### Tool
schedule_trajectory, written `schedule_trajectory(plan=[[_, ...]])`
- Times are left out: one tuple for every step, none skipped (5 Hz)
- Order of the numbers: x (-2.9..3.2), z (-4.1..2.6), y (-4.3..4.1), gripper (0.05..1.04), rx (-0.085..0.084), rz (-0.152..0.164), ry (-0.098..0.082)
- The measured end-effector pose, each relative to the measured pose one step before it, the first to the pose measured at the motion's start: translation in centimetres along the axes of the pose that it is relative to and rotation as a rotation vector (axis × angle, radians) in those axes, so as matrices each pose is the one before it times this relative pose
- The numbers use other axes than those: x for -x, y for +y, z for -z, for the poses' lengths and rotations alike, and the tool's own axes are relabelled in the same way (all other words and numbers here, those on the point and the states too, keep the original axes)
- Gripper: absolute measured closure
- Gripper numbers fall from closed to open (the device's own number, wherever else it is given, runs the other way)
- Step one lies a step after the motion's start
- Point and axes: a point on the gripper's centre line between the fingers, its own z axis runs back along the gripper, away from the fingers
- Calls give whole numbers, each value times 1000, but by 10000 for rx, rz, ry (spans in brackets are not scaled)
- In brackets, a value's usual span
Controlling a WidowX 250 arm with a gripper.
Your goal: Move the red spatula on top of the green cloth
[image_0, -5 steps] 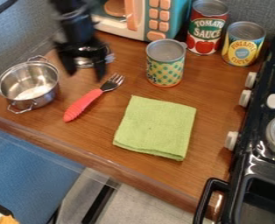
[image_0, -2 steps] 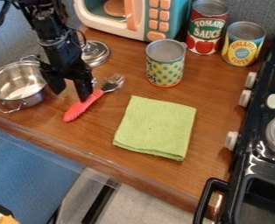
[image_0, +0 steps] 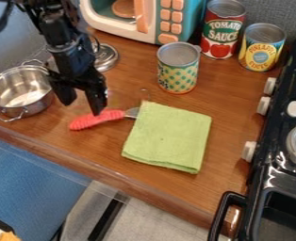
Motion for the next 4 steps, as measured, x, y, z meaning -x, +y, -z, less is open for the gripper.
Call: schedule_trajectory(plan=[[-302,-1311,-579,85,51,-60,-251],[-211,-432,-422,85,128,219,-110],[50,117,-428,85,-102,689,130],[913,1104,79,85,-262,456,364]])
